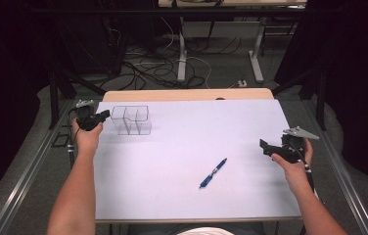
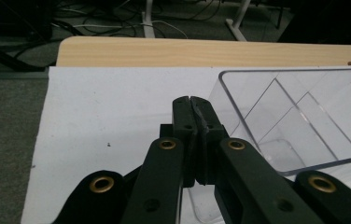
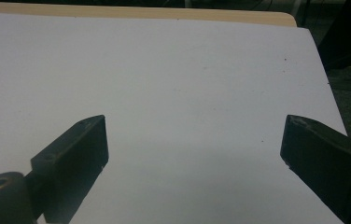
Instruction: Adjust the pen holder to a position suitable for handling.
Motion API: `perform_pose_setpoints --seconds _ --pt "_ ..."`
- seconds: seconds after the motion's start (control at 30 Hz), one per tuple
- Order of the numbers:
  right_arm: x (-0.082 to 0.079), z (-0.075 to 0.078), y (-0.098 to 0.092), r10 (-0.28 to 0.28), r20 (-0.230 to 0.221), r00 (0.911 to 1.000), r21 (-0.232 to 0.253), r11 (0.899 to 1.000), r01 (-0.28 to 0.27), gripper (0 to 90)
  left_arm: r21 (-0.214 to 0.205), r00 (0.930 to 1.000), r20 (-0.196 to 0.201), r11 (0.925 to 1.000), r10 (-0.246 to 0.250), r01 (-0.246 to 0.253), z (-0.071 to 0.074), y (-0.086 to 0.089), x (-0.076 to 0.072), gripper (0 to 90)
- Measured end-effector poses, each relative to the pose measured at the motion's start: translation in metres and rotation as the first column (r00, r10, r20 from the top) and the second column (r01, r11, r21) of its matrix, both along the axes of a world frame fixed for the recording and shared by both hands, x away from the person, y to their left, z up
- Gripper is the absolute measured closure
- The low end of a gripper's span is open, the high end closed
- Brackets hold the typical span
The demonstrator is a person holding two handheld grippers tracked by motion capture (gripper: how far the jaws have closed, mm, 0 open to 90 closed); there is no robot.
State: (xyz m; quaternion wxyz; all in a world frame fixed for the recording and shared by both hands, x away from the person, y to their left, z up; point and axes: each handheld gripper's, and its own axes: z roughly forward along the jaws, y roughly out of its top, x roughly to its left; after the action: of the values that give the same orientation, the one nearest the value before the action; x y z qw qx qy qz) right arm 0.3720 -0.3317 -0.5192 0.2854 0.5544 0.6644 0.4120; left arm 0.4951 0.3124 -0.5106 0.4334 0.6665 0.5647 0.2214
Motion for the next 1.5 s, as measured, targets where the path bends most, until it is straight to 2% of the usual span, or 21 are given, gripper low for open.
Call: perform_pose_setpoints --seconds 0.07,0.13,0.17,0.27,0.37,0.4,0.47,0.67,0.7,0.87,0.97,1.1,1.17,1.23,1.27,1.43,1.5 --pt "0.000 -0.001 0.001 0.004 -0.001 1.0000 -0.006 1.000 -0.004 7.4 0.008 0.9994 -0.020 0.9996 -0.028 0.029 -0.005 -0.001 0.003 90.0" --pt "0.000 -0.001 0.001 0.007 0.000 1.0000 -0.005 1.000 -0.007 7.4 0.005 0.9994 -0.012 0.9995 -0.031 0.031 -0.007 -0.001 0.005 90.0" --pt "0.000 -0.001 0.001 0.008 -0.002 1.0000 -0.003 1.000 -0.008 7.4 0.005 0.9987 -0.029 0.9991 -0.043 0.043 -0.011 -0.001 0.006 90.0" --pt "0.000 -0.001 0.002 0.008 -0.003 1.0000 -0.001 1.000 -0.008 7.4 -0.020 0.9969 -0.052 0.9982 -0.058 0.057 -0.014 0.000 0.008 90.0" --pt "0.000 -0.001 0.001 0.005 -0.005 1.0000 -0.006 1.000 -0.005 7.4 -0.022 0.9969 -0.035 0.9973 -0.071 0.070 -0.017 -0.003 0.009 90.0" --pt "0.000 -0.001 0.001 0.003 -0.003 1.0000 0.003 1.000 -0.003 7.4 -0.015 0.9952 -0.050 0.9964 -0.084 0.084 -0.016 -0.002 0.009 90.0" --pt "0.000 -0.001 0.001 0.004 -0.003 1.0000 0.007 1.000 -0.004 7.4 -0.025 0.9962 -0.034 0.9965 -0.081 0.080 -0.018 -0.002 0.010 90.0" --pt "0.000 -0.002 -0.001 0.002 -0.002 1.0000 0.009 1.000 -0.002 7.4 -0.016 0.9932 -0.046 0.9942 -0.107 0.107 -0.019 0.000 0.011 90.0" --pt "0.000 -0.002 -0.001 0.001 -0.003 1.0000 0.010 1.000 -0.001 7.4 -0.020 0.9945 -0.027 0.9947 -0.102 0.101 -0.020 -0.003 0.012 90.0" --pt "0.001 -0.002 -0.001 -0.001 -0.004 1.0000 0.013 1.000 0.001 7.4 -0.021 0.9926 -0.023 0.9927 -0.119 0.119 -0.021 -0.009 0.013 90.0" --pt "0.001 -0.002 0.000 -0.010 0.001 1.0000 0.013 1.000 0.010 7.4 -0.015 0.9886 -0.033 0.9891 -0.147 0.147 -0.020 -0.017 0.013 90.0" --pt "0.000 -0.002 0.000 -0.005 -0.012 0.9999 0.024 1.000 0.005 7.4 -0.035 0.9857 -0.022 0.9855 -0.167 0.166 -0.020 -0.030 0.014 90.0" --pt "0.001 -0.003 0.000 -0.004 -0.002 1.0000 0.015 1.000 0.004 7.4 -0.051 0.9846 -0.021 0.9837 -0.174 0.172 -0.020 -0.041 0.014 90.0" --pt "0.000 -0.002 0.000 0.002 -0.009 1.0000 0.017 1.000 -0.002 7.4 -0.054 0.9838 -0.021 0.9828 -0.178 0.177 -0.020 -0.045 0.014 90.0" --pt "0.000 -0.002 0.000 -0.001 -0.010 1.0000 0.022 1.000 0.001 7.4 -0.052 0.9800 -0.031 0.9795 -0.197 0.195 -0.019 -0.051 0.014 90.0" --pt "0.001 -0.002 -0.001 0.002 -0.010 0.9999 0.022 1.000 -0.002 7.4 -0.065 0.9795 -0.022 0.9780 -0.200 0.198 -0.021 -0.066 0.013 90.0" --pt "0.000 -0.003 0.000 -0.002 -0.015 0.9999 0.036 0.999 0.003 7.4 -0.064 0.9748 -0.029 0.9736 -0.221 0.219 -0.021 -0.073 0.013 90.0"
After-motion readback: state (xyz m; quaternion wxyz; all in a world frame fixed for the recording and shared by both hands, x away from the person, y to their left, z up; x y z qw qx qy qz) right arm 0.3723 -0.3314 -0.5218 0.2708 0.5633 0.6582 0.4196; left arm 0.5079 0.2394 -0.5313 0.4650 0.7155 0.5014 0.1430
